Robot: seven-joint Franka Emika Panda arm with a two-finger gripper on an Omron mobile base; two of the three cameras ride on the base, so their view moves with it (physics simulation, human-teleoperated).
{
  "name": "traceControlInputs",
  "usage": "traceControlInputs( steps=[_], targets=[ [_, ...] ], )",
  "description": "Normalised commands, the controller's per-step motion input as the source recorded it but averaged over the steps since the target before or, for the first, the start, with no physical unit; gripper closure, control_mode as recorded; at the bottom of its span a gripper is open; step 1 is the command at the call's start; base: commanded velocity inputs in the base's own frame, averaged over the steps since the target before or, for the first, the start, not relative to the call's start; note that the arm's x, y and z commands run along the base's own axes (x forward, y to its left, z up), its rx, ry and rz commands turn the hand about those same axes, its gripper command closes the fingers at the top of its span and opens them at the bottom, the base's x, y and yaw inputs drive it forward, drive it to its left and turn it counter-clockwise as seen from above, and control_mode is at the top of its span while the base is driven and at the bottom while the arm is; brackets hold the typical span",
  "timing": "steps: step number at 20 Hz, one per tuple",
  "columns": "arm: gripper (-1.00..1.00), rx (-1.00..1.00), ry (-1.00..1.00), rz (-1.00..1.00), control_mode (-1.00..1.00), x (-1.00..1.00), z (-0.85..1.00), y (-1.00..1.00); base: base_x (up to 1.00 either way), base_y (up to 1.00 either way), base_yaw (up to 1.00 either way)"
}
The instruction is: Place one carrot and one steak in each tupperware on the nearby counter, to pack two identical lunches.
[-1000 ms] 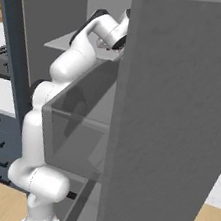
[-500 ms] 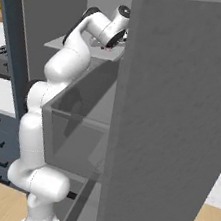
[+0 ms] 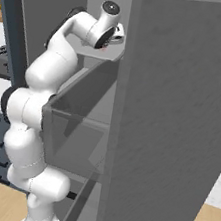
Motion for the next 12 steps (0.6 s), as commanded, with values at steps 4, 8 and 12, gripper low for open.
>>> traceControlInputs(
  steps=[4, 8, 12],
  targets=[
    [1.00, 0.09, -0.25, -0.18, -1.00, -0.91, 0.25, 0.00, 0.00, 0.00, 0.00],
    [1.00, 0.07, -0.21, -0.20, -1.00, -1.00, 0.35, 0.01, 0.00, 0.00, 0.00],
    [1.00, 0.06, -0.13, -0.19, -1.00, -1.00, 0.36, 0.09, 0.00, 0.00, 0.00]
  ],
)
